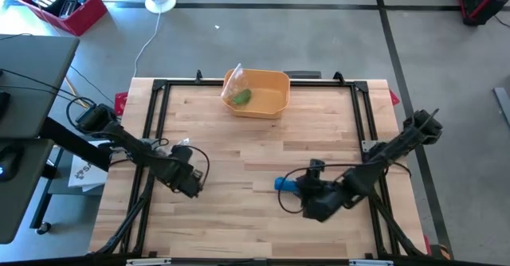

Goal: Roll bandage
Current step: Put the blue bandage to the zip bag

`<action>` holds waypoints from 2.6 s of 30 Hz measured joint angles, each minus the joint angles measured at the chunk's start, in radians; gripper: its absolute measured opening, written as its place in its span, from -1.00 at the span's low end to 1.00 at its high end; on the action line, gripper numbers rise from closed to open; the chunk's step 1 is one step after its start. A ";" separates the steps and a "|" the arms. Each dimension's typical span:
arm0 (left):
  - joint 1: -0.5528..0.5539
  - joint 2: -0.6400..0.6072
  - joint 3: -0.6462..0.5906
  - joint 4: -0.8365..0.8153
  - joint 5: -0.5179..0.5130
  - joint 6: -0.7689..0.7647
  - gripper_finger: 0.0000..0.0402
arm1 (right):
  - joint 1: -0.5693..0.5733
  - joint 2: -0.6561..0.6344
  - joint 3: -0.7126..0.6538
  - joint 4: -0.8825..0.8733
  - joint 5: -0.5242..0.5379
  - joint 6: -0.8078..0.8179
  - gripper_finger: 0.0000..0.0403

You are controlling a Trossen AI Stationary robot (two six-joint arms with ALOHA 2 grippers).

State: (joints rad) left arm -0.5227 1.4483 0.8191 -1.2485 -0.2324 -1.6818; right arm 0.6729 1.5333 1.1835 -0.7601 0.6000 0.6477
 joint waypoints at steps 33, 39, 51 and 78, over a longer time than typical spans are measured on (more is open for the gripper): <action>0.079 0.326 0.051 1.379 -0.336 2.166 -0.31 | 0.035 0.032 -0.001 0.057 0.077 0.062 0.12; 0.090 0.433 0.111 1.367 -0.375 2.232 -0.32 | 0.036 0.032 -0.001 0.064 0.077 0.070 0.12; 0.152 0.452 0.119 1.330 -0.375 2.119 -0.82 | 0.036 0.032 -0.001 0.071 0.077 0.070 0.12; 0.056 0.445 0.478 0.965 -0.347 1.262 -1.00 | -0.032 0.261 -0.001 0.553 -0.007 -0.656 0.12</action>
State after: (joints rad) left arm -0.4664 1.8935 1.2972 -0.2837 -0.5799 -0.4197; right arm 0.6411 1.7939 1.1824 -0.2070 0.5928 -0.0087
